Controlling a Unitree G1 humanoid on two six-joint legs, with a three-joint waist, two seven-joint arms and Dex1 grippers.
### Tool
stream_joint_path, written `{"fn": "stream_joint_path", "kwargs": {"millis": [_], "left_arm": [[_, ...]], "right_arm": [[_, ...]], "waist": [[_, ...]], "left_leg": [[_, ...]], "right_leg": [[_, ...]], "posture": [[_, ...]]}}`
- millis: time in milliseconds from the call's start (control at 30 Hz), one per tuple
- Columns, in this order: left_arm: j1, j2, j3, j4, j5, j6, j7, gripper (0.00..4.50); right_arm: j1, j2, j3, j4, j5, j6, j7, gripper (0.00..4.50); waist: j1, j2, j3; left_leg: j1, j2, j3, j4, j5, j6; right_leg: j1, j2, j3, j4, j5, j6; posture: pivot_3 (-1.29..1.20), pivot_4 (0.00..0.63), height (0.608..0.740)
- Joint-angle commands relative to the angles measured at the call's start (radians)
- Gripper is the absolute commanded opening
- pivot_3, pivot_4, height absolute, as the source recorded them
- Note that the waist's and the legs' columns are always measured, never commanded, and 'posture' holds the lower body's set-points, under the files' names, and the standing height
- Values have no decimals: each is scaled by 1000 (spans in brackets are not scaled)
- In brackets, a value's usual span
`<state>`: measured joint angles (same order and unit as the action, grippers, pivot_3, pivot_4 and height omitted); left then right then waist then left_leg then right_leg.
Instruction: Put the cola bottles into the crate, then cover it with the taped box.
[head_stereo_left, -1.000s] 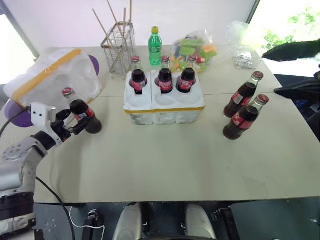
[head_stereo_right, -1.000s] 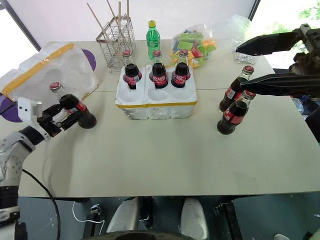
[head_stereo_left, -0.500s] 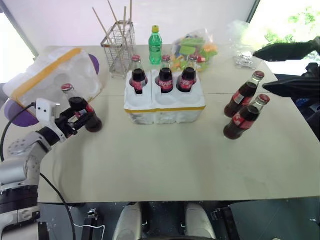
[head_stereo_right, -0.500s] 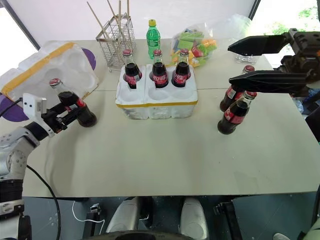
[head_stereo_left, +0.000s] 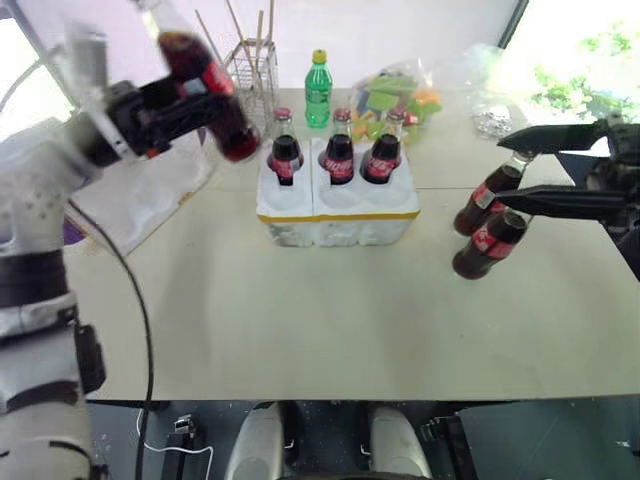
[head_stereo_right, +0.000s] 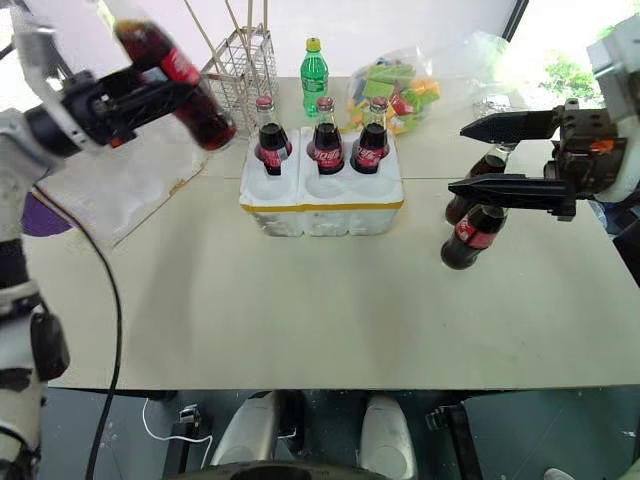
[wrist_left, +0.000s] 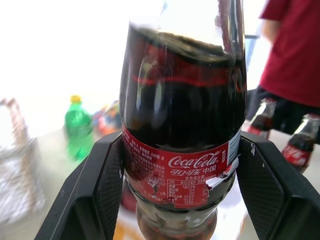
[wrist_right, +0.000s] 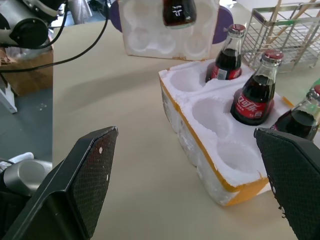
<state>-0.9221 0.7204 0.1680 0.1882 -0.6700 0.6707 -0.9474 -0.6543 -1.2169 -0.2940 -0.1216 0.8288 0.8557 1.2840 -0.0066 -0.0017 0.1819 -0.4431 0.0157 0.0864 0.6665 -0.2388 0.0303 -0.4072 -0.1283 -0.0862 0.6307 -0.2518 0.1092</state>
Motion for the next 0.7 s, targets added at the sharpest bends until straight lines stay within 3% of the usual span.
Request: {"fn": "stream_joint_path", "kwargs": {"millis": [33, 200, 500, 633, 700], "left_arm": [[-44, -37, -85, 91, 108, -122, -63, 2621], [-66, -99, -166, 262, 266, -309, -68, 2621], [25, -229, -237, 276, 373, -401, -68, 2621], [62, -233, -235, 241, 388, -399, -81, 4472], [71, -225, -225, 225, 385, -387, -83, 4472]], "right_arm": [[12, 4, -47, -26, -4, -17, -36, 4500], [27, 32, -81, -33, 15, 2, -111, 4500], [85, 85, -86, -41, -1, -17, -174, 4500], [79, 95, -68, -37, -13, -25, -181, 4500], [74, 96, -63, -40, -10, -27, -179, 4500]], "waist": [[-2, 0, 0], [-3, -2, 1], [15, -2, 2], [22, -3, 2], [21, -3, 2]], "left_leg": [[0, 0, 0, 0, 1, -1], [-2, 0, 1, 0, 3, -4], [-1, 2, 0, 1, 0, 1], [-1, 2, -1, 1, 0, 1], [-2, 1, -1, 1, 0, 1]], "right_leg": [[0, 1, 0, 0, 0, 0], [-3, 3, 1, 0, 0, 0], [-1, 2, 1, 1, 1, 0], [-1, 2, 0, 1, 1, 0], [-1, 2, 0, 1, 1, 0]], "posture": [[0, 150, 736], [0, 150, 736], [0, 150, 736], [0, 150, 736], [0, 150, 736]]}}
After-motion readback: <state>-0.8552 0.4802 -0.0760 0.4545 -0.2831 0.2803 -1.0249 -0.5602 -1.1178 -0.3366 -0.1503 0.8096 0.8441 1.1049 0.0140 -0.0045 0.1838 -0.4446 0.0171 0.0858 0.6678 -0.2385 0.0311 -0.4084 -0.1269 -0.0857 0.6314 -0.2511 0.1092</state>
